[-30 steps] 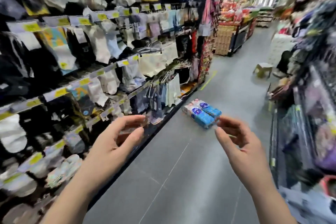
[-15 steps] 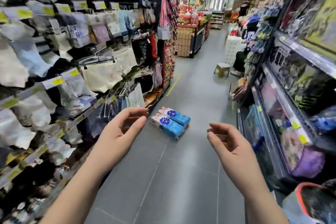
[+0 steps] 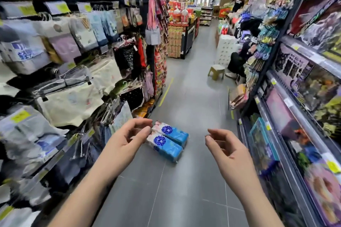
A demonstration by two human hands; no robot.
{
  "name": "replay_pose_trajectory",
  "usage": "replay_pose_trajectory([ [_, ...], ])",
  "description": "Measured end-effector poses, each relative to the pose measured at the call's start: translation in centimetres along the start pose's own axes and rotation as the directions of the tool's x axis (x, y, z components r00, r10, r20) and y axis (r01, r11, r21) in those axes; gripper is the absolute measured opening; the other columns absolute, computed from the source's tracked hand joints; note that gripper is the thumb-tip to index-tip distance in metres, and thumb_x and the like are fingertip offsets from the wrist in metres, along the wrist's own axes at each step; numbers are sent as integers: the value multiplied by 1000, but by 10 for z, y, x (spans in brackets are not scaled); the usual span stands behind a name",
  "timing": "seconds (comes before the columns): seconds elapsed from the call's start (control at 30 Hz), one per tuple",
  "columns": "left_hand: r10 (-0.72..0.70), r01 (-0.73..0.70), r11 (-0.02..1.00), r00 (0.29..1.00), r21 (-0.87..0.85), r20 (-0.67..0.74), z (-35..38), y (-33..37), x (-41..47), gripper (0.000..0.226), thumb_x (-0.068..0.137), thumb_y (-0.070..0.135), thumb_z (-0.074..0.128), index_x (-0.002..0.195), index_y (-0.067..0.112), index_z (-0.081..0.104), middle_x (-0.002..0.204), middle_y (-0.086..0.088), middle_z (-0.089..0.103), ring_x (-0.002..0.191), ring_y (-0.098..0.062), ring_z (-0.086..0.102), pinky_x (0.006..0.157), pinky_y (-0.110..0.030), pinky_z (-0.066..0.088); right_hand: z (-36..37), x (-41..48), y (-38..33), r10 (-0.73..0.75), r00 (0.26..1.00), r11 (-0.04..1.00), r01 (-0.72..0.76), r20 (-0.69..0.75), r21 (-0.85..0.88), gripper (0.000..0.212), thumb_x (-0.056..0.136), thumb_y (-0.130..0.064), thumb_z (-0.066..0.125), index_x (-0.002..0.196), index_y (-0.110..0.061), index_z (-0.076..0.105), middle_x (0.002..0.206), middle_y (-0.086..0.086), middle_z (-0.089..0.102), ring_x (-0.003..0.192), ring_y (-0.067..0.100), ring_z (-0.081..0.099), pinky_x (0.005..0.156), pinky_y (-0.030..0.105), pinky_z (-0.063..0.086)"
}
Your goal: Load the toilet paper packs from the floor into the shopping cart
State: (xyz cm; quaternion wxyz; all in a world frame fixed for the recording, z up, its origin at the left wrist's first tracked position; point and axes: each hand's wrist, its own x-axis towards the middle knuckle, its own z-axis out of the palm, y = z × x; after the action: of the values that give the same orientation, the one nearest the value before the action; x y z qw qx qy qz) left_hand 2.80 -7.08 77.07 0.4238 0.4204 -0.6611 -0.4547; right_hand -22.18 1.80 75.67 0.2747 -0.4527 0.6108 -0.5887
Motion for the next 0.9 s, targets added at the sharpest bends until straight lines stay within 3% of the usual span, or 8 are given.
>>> replay_pose_trajectory([
  [0.2,-41,41,999,999,-20,8,18,-24,107,28,93,50,63,116,35,70,114,7,74,108,-13,70,103,-46,53,15,103,36,17,1000,1000,-17,10,-1,15,92,-24,73,102,-34,71,92,-20,74,82,-2,69,70,7,48],
  [0.3,-65,64,998,998,-18,-12,33,-39,155,28,94,38,59,118,27,69,115,6,73,109,-12,69,103,-43,53,19,159,59,20,1000,1000,-20,10,15,13,92,-26,73,102,-34,71,92,-22,74,82,-2,69,68,6,48],
  [0.7,-174,177,984,981,29,-82,73,-89,337,21,98,26,58,115,30,69,112,8,75,107,-11,71,92,-33,57,39,376,133,82,996,991,-86,42,99,11,91,-27,75,100,-32,72,91,-20,74,84,1,70,76,11,52],
  [0.77,-185,189,981,979,38,-86,72,-99,360,20,96,30,59,110,36,71,112,9,75,106,-10,71,92,-33,57,46,401,142,99,994,990,-104,52,96,11,91,-28,75,101,-31,72,92,-20,73,84,1,70,74,8,50],
  [0.83,-195,198,980,977,29,-90,69,-106,384,20,89,46,62,107,43,71,113,9,74,107,-10,71,92,-34,57,55,426,150,119,991,988,-125,62,87,11,91,-28,75,101,-31,72,91,-21,73,84,0,69,72,7,49],
  [0.9,-200,203,979,976,30,-85,64,-117,410,38,80,69,66,109,44,70,116,9,74,110,-11,70,93,-36,57,66,448,160,135,988,988,-140,70,70,12,91,-30,74,102,-32,72,91,-23,72,84,-1,69,72,7,48],
])
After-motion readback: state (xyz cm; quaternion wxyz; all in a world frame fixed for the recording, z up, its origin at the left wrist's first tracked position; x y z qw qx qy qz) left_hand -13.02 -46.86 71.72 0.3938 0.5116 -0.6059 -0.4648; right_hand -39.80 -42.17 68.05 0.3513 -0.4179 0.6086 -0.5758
